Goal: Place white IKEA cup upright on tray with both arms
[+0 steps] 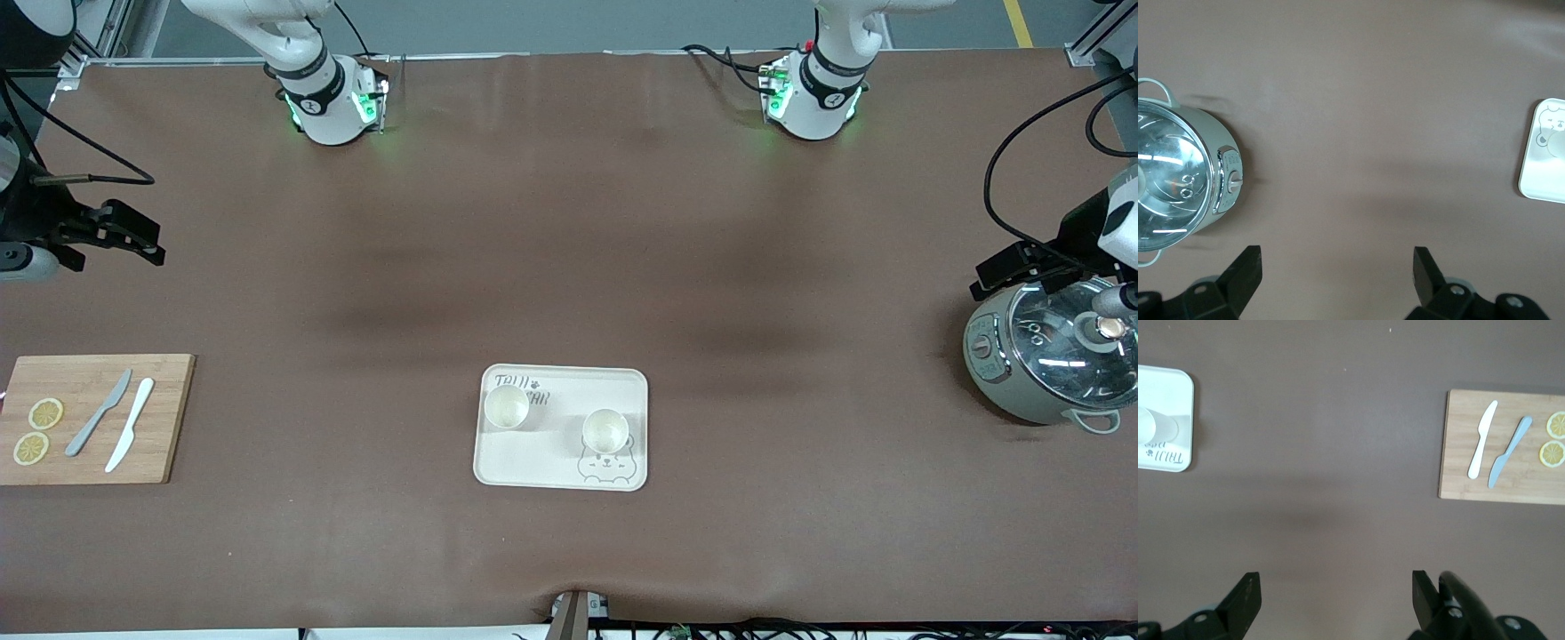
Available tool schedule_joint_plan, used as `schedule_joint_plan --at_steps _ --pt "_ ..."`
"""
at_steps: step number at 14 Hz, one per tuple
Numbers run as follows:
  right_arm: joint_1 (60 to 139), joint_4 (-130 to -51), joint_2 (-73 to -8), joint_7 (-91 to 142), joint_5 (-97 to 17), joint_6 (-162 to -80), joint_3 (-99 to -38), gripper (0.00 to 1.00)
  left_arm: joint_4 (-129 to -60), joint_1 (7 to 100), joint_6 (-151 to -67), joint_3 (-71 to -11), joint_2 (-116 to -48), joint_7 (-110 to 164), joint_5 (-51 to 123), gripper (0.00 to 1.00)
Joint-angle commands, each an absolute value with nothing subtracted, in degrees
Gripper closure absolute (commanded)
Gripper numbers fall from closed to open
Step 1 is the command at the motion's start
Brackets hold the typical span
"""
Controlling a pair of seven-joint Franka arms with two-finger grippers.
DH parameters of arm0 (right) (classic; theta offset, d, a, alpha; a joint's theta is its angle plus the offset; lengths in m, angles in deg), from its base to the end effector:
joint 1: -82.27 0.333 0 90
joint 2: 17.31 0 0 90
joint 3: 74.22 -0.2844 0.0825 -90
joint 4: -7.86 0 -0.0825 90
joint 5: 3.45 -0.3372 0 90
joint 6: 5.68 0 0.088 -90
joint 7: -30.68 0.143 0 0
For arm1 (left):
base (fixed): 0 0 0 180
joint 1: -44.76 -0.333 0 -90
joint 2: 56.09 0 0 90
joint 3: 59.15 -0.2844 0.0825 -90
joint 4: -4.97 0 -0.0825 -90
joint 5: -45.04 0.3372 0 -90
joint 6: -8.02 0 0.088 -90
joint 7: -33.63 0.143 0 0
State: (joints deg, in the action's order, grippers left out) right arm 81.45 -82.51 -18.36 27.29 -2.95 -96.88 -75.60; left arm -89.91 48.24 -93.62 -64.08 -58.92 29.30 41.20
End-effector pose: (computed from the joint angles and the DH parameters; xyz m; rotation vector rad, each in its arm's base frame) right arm 0.5143 0.0037 0.5466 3.1315 0.1083 -0.0063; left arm 0.5393 0.0046 0.5132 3.0715 0.1720 0.1034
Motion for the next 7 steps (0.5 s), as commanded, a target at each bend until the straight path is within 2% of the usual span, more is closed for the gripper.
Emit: schedule_joint_plan --at_steps 1,7 --pt "80.07 -81.88 -17.92 27.34 -2.31 -94.97 -76.5 0.0 -88.9 48.01 -92.61 -64.07 -59.34 29.32 40.65 0.0" --pt "80.33 -80.65 -17.83 27.25 -1.87 -94.89 -76.59 0.0 -88.81 48.01 -92.61 -64.07 -59.43 29.32 40.65 0.0"
